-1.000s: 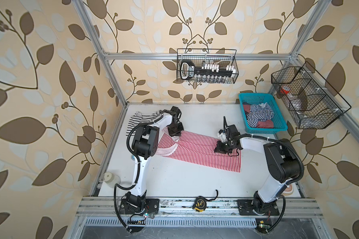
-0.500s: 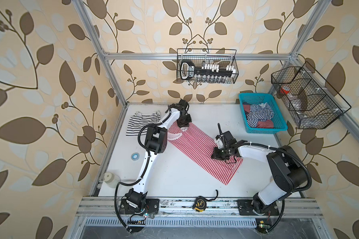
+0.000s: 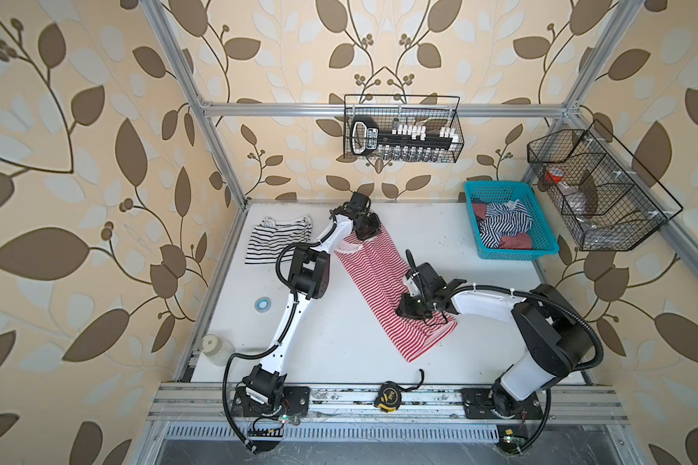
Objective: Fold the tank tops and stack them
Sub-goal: 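Rotate the folded strip lengthwise, left gripper pulling far end, right gripper swinging near end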
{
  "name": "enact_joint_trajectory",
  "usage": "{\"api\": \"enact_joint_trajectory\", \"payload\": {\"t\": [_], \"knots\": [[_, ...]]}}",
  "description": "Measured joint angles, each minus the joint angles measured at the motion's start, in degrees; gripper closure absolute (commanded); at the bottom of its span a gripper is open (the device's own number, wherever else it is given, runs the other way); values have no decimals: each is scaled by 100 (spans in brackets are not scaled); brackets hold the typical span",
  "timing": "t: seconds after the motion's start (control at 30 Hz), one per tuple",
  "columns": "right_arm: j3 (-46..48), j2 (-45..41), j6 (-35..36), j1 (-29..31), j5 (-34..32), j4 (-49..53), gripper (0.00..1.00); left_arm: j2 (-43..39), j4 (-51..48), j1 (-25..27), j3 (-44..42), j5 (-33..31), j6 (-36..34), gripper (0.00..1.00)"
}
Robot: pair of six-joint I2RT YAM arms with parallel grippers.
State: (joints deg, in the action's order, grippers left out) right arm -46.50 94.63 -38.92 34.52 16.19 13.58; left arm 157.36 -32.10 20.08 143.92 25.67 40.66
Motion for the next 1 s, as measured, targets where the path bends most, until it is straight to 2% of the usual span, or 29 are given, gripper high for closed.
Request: {"api": "enact_joint_trajectory", "payload": {"t": [0.13, 0.3, 0.5, 0.6, 0.67, 0.77, 0.8, 1.0], "knots": [[-164, -28, -4, 42, -76, 468, 74, -146, 417, 13, -356, 118, 22, 67], [-463, -374, 98, 22, -284, 1257, 69, -984, 553, 15, -1499, -26, -22, 60], [-957, -1113, 409, -433, -374, 1650, 68, -2050, 302, 13, -1930, -393, -238, 53], [-1064, -1172, 688, -852, -413, 1779, 74, -2682, 133, 11, -2114, -590, -326, 59], [-1064, -1113, 898, -1130, -428, 1893, 86, -3093, -13, 11, -2350, -708, -374, 71], [-1062, -935, 1200, -1480, -470, 2044, 100, -3569, -149, 13, -2951, -844, -407, 97], [-1062, -859, 1281, -1556, -476, 2072, 100, -3668, -179, 13, -3222, -870, -411, 100], [-1060, -424, 1718, -1633, -433, 2100, 100, -3585, -411, 13, -4607, -953, -407, 100]]}}
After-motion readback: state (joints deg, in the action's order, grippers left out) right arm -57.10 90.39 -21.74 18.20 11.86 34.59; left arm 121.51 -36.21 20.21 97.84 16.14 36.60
